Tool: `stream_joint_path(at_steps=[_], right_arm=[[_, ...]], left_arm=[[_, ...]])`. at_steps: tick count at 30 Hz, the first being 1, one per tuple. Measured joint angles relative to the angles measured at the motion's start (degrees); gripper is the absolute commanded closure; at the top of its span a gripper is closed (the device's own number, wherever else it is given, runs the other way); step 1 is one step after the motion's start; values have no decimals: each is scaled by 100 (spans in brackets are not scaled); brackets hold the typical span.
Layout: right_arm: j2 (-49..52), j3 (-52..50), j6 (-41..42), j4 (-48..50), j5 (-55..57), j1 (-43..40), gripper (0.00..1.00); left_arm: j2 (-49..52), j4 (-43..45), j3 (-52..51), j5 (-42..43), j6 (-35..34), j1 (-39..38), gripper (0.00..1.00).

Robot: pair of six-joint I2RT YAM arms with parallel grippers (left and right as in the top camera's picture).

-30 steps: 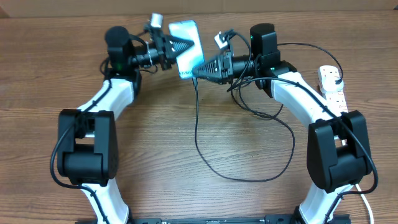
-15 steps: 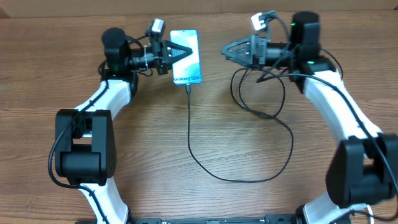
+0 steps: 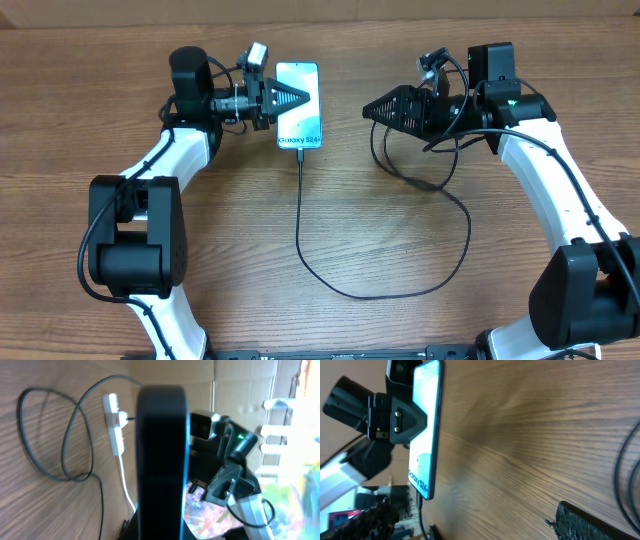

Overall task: Plug charger to phone and switch on socket
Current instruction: 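Lower the phone flat onto the table with the left gripper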

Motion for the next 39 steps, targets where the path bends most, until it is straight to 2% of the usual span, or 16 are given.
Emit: stream_joint_path(at_steps=[3,7,12,16,23,30,39], right_arm=[[0,0,-92,-184,227,0,0],[0,0,-175,-422,511,0,0],[0,0,-291,-564,699,0,0],[0,0,-341,-584,743,0,0],[0,0,-374,-590,809,0,0],[0,0,-374,-586,831,-2,0],[0,0,-376,-619,828,0,0]], left_arm=[[0,-1117,-11,-354,553,-87,96],[0,-2568,-24,-1226,1088,-214,96],[2,-3469,-26,-2505,1578,-404,96],[0,-3567,-26,-3375,1969,-586,96],[2,-3532,-26,-4011,2981,-675,96],[9,-3213,-26,-4052,3836,-675,94],[555,-3010,-26,-3746,4120,-675,80]])
